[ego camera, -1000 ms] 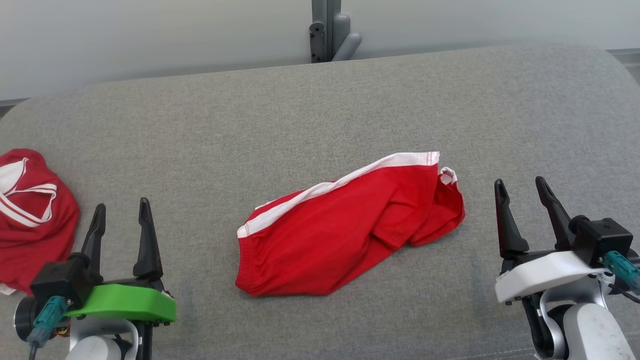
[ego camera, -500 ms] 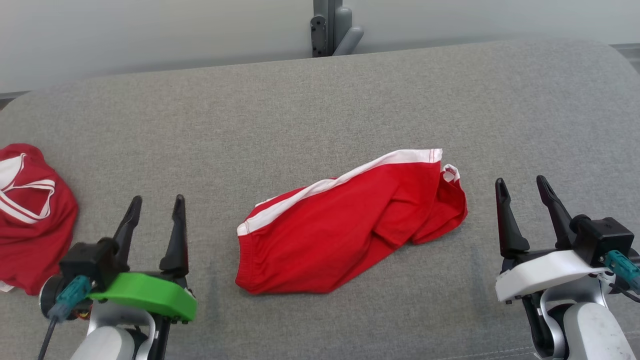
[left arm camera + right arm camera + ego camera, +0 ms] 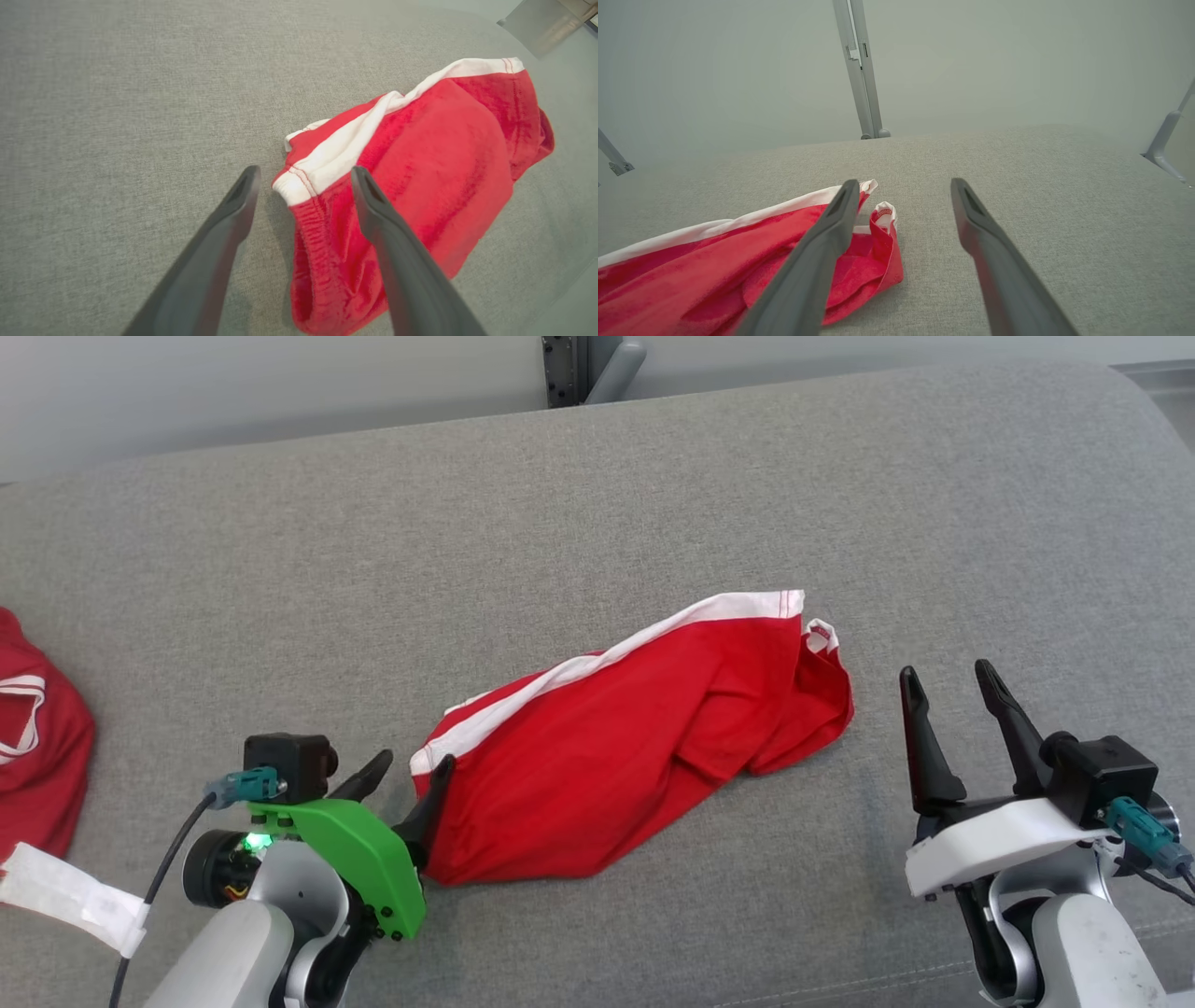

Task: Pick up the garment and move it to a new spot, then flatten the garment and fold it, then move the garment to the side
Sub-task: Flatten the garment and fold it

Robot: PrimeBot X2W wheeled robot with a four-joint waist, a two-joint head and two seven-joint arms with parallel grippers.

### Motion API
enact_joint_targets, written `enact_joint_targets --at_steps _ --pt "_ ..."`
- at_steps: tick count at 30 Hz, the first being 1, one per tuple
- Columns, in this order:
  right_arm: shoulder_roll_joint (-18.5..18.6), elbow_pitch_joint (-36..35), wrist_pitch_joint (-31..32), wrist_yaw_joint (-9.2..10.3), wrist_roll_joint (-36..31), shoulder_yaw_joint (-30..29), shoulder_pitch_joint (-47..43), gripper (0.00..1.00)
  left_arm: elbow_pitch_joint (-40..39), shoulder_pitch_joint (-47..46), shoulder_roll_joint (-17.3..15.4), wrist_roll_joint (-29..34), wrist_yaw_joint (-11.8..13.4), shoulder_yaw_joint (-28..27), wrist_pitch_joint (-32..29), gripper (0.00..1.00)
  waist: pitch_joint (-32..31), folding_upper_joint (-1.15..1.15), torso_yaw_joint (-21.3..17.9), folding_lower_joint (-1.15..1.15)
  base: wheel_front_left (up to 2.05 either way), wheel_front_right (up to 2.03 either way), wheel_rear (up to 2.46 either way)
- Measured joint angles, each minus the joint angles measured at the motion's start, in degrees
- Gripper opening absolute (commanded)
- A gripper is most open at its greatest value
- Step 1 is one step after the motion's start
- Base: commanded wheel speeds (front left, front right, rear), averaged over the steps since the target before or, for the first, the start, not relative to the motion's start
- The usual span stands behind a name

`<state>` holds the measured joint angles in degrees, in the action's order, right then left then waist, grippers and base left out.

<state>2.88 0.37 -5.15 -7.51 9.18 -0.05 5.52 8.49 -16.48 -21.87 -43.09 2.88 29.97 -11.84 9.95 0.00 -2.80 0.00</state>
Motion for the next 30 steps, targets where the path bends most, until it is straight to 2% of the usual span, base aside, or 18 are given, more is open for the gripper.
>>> enact_joint_targets --at_steps 7,8,9,10,12,15,19,30 --pt "0.0 0.54 -0.49 0.0 0.05 -0.19 0.47 1.0 2.92 -0.08 0.81 -2.78 -0.83 -0.51 -1.22 1.0 1.36 0.0 -0.76 0.0 0.0 0.0 0.0" --pt "0.0 0.55 -0.49 0.0 0.05 -0.19 0.58 1.0 3.16 -0.19 0.83 -3.08 -0.91 -0.49 -1.37 0.87 1.53 0.0 -0.78 0.0 0.0 0.0 0.0" --pt "0.0 0.59 -0.51 0.0 0.08 -0.2 0.68 1.0 3.38 -0.3 0.91 -3.23 -1.12 -0.52 -1.47 0.61 1.68 0.0 -0.77 0.0 0.0 0.0 0.0" --pt "0.0 0.63 -0.52 0.0 0.18 -0.2 0.71 1.0 3.58 -0.38 1.09 -3.55 -1.41 -0.7 -1.16 0.45 1.81 0.0 -0.75 0.0 0.0 0.0 0.0" --pt "0.0 0.66 -0.52 0.0 0.21 -0.21 0.86 1.0 3.86 -0.68 1.29 -3.67 -1.9 -0.8 -0.91 0.0 2.07 0.0 -0.68 0.0 0.0 0.0 0.0" --pt "-0.01 0.86 -0.57 0.0 0.22 -0.33 1.62 1.0 4.25 -0.87 1.62 -4.35 -2.88 -0.85 -0.42 0.0 2.35 0.0 -0.48 0.0 0.0 0.0 0.0" --pt "0.14 1.78 -0.55 0.0 0.24 -0.74 3.19 1.0 4.63 -1.43 1.6 -4.17 -2.97 -0.79 0.09 0.0 2.64 0.0 -0.25 0.0 0.0 0.0 0.0" --pt "4.08 9.36 -0.14 0.0 1.2 2.04 12.62 1.0 4.66 -4.58 2.2 -2.79 -3.65 0.12 1.19 0.0 5.31 0.0 2.42 0.0 0.0 0.0 0.0"
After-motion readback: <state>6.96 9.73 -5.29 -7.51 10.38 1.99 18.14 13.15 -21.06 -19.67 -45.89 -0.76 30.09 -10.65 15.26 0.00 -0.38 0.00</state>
